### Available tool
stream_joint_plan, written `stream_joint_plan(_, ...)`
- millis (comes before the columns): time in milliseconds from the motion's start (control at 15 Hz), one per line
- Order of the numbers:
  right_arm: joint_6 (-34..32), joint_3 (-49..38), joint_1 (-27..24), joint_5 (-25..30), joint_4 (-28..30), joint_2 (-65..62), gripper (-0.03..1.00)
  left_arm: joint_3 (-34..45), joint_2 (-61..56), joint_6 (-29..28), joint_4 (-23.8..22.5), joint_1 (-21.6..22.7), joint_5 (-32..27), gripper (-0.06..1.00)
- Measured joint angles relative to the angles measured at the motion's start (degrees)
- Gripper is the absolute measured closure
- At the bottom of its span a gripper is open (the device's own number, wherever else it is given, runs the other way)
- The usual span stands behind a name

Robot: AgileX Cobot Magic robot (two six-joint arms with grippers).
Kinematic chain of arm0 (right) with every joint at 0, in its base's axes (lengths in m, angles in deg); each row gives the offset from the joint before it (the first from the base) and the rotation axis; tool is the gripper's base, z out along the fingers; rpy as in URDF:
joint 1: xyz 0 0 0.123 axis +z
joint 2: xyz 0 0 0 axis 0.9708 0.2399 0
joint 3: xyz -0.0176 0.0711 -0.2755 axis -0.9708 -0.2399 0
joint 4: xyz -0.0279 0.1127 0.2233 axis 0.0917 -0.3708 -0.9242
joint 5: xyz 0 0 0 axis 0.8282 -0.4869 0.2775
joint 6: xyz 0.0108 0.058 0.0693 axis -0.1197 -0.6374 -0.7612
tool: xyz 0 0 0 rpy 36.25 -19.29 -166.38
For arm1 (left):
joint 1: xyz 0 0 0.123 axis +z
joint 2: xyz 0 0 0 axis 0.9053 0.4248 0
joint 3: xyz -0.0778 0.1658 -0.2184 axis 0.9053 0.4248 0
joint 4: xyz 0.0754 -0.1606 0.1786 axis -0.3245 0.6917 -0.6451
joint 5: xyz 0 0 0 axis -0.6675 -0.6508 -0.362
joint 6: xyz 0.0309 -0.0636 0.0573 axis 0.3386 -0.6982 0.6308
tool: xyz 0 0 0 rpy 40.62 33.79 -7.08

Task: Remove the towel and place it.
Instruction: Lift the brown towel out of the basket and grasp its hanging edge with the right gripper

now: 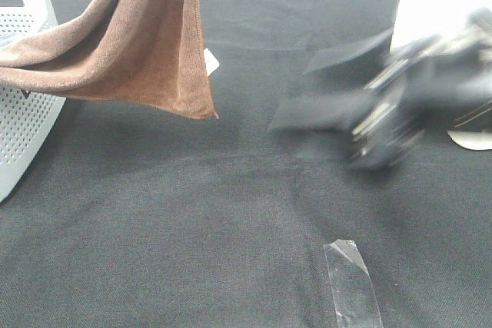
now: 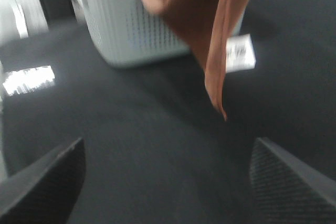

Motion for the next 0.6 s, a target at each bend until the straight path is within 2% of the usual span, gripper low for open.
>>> stream_joint_plan(67, 1.2, 1.0, 2.4, -2.9, 0.0, 2.8, 0.19, 0.0, 0.0, 0.0, 0.0, 0.0, 0.0, 0.94)
stream_joint_plan(267, 1.2, 6.5, 5.9, -4.1, -0.1, 12.0, 0.20, 0.0, 0.0, 0.0, 0.0, 0.0, 0.0, 0.94)
stream_joint_plan(467, -4.6, 13.3, 6.1, -4.0, -0.2, 20.0, 0.21, 0.0, 0.0, 0.0, 0.0, 0.0, 0.0, 0.94)
stream_joint_plan(600, -8.2, 18.0, 6.1, -1.8, -0.5, 24.6, 0.21, 0.0, 0.0, 0.1, 0.0, 0.0, 0.0, 0.94)
